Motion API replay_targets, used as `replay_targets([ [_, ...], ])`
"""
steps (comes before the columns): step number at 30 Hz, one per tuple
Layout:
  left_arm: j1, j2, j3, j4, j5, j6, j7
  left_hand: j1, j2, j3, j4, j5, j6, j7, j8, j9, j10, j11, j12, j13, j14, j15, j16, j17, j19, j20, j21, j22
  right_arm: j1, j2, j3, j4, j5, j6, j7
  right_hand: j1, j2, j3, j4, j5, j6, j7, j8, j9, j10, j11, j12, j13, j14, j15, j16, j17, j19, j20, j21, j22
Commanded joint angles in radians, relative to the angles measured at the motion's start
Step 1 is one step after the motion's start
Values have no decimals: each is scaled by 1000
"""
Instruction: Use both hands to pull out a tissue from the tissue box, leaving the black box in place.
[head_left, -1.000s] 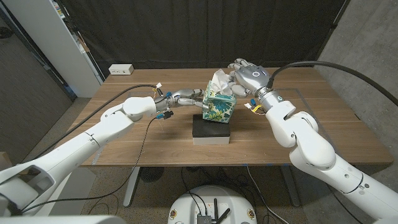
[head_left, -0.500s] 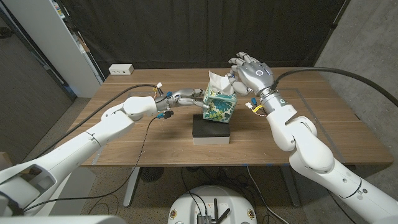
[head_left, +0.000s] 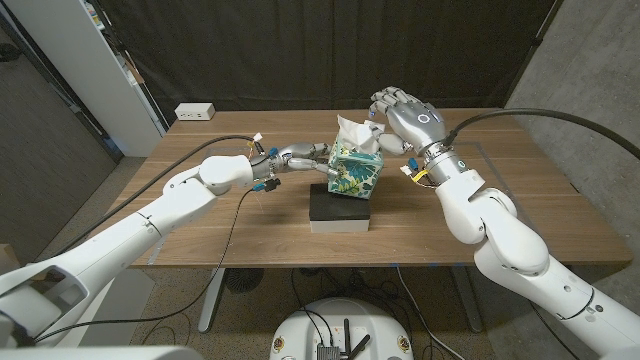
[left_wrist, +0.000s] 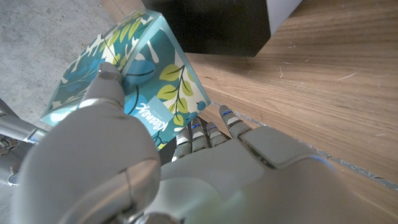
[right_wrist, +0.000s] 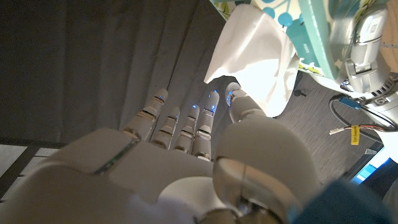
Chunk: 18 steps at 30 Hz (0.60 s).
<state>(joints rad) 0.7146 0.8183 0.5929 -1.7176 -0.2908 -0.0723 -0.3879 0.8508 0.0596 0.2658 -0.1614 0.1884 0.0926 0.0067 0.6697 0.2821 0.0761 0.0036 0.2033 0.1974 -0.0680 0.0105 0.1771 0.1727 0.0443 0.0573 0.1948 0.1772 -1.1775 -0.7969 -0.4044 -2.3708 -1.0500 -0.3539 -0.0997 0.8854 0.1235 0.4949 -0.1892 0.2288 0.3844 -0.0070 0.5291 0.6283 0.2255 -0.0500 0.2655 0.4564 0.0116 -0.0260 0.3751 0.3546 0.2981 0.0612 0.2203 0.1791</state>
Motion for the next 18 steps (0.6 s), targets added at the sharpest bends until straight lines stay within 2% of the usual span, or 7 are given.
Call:
replay_targets([
  [1, 2, 3, 1, -15, 6, 11, 6, -6, 6, 8, 3, -2, 7, -5, 290, 422, -3, 0, 4, 2, -10, -3, 1, -1, -3, 4, 4, 3, 5, -54, 38, -23, 115, 43, 71, 24, -33, 41, 6, 59, -38, 1, -76, -61, -62, 31, -23, -7, -13, 33, -31, -14, -11, 43, -11, 2],
  [5, 2, 1, 1, -11, 5, 8, 6, -6, 7, 8, 2, -2, 8, -6, 291, 421, -3, -2, 4, 2, -10, -4, 2, -1, -3, 4, 4, 3, 40, -78, 34, -37, 150, 39, 179, -1, -61, 48, 17, 98, -33, -9, -110, -99, -108, 45, -40, -15, -50, 59, -57, -15, -46, 73, -22, 2],
  [7, 2, 0, 1, -9, 4, 6, 5, -6, 7, 8, 2, -2, 6, -6, 291, 421, -3, -2, 4, 2, -10, -4, 2, -1, -3, 4, 4, 3, 48, -82, 31, -39, 157, 37, 198, -25, -76, 47, 24, 117, -17, -11, -123, -118, -136, 52, -49, -19, -69, 78, -68, -13, -74, 85, -29, 2],
  [9, 2, -1, 0, -4, 3, 1, 4, -7, 7, 9, 2, -2, 7, -7, 291, 421, -3, -2, 4, 1, -9, -4, 2, -1, -3, 4, 4, 3, 71, -87, 17, -46, 156, 24, 256, -38, -79, 49, 27, 129, -8, -19, -131, -130, -150, 59, -52, -22, -86, 84, -77, -11, -88, 92, -31, 2],
  [10, 2, -1, 0, -3, 3, 0, 4, -7, 7, 9, 2, -2, 8, -6, 292, 421, -3, -2, 4, 1, -9, -4, 2, -1, -3, 4, 4, 3, 72, -88, 16, -47, 156, 22, 257, -44, -81, 53, 27, 141, -15, -20, -142, -139, -163, 60, -57, -24, -93, 90, -81, -9, -104, 98, -34, 2],
  [12, 1, -2, 1, 2, 2, -3, 0, -7, 6, 9, 1, -2, 8, -7, 292, 421, -3, -2, 4, 1, -10, -4, 2, -1, -3, 3, 4, 3, 94, -90, 4, -52, 155, 7, 306, -62, -89, 71, 23, 197, -81, -20, -203, -177, -196, 63, -61, -34, -109, 99, -93, -5, -121, 107, -29, 2],
  [18, 2, -2, 0, 7, 0, -9, 0, -7, 7, 10, 1, -2, 7, -7, 293, 420, -4, -3, 4, 1, -9, -4, 2, -1, -3, 5, 4, 3, 119, -99, -12, -57, 154, -3, 356, -69, -93, 88, 20, 239, -108, -34, -237, -204, -235, 69, -69, -41, -130, 112, -105, -1, -143, 118, -31, 1],
])
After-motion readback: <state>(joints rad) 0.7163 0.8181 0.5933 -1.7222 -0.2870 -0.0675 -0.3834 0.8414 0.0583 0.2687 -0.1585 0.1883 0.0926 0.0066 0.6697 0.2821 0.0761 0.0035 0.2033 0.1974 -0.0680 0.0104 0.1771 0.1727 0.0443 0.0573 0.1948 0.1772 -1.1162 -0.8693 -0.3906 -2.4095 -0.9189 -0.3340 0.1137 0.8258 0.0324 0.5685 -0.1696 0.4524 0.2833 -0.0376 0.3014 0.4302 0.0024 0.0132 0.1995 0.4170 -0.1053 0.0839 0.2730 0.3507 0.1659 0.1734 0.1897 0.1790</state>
